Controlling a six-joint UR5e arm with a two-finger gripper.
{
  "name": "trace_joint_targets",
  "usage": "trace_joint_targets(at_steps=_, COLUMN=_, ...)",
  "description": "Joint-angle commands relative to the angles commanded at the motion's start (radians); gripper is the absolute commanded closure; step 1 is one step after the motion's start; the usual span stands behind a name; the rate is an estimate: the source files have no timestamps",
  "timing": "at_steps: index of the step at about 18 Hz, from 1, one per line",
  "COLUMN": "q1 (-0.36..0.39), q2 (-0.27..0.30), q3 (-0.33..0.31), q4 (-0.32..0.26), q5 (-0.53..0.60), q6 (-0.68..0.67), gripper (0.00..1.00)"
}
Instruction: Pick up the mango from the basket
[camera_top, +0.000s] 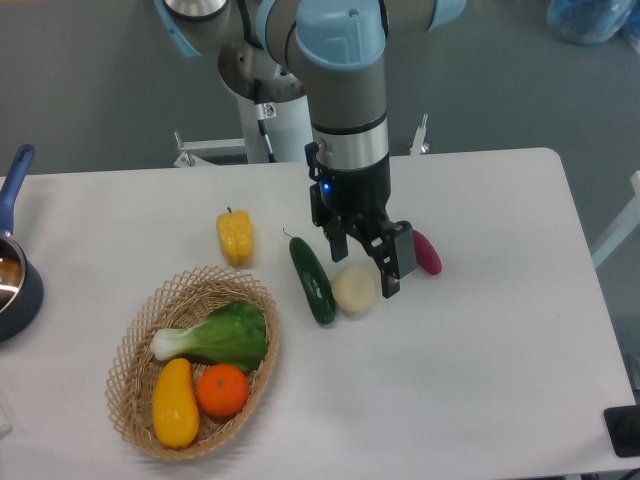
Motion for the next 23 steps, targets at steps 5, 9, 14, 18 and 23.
trace_joint_targets(at_steps=5, q1=0.003, q2=0.006, q3=-0.015, q4=0.002, q5=0.000, q6=0.002, gripper=0.00)
trace_joint_targets(at_steps=9, q1=0.002, q2=0.015, q3=-0.052, q4=0.008, q5=0.000, q6=-0.002, gripper=0.00)
trace_joint_targets(at_steps=14, q1=-0.005, q2=0.023, q3=-0.075, q4=0.063, q5=0.003, q6=-0.203, gripper=0.00)
trace_joint_targets(at_steps=18, q1=-0.020, q2=0.017, q3=-0.078, q4=0.061, q5=-0.024, q6=-0.417, gripper=0.00)
trace_joint_targets(at_steps=23, q1=-0.080, q2=-0.057, q3=-0.049, q4=0.054, q5=-0.021, q6=-0.749, gripper=0.00)
